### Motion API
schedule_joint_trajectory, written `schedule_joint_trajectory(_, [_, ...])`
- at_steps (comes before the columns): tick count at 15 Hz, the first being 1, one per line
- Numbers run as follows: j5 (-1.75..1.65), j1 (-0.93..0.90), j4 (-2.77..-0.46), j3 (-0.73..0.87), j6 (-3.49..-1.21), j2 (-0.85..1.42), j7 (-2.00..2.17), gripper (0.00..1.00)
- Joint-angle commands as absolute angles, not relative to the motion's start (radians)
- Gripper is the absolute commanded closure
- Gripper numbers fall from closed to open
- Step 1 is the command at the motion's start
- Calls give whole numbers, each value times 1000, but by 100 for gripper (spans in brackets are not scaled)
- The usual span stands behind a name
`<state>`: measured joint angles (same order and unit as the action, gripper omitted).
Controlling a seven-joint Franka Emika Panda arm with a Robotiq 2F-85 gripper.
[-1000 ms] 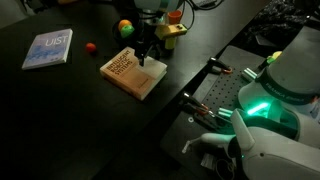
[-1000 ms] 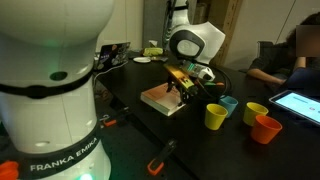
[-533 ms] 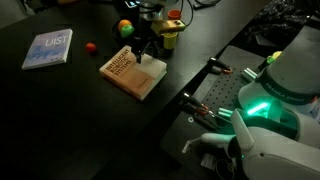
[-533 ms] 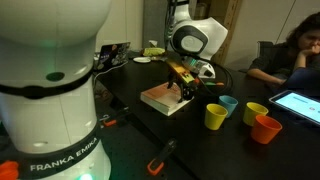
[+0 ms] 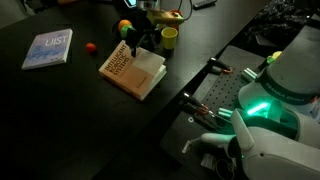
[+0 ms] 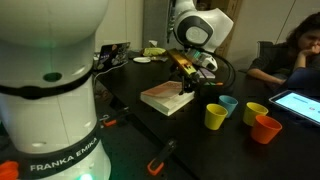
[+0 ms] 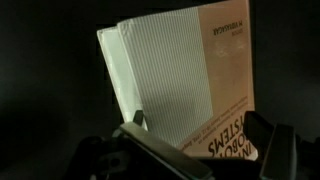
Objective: Open the white and orange book then flip some pages.
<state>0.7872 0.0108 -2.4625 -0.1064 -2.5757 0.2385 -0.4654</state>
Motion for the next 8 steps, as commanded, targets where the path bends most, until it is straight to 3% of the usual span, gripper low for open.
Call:
schedule_joint_trajectory(1, [772,-4,-2439,-131,-2511,173,-408,0])
schedule_joint_trajectory(8, [567,-102,-2412,-174,-2453,69,-288,0])
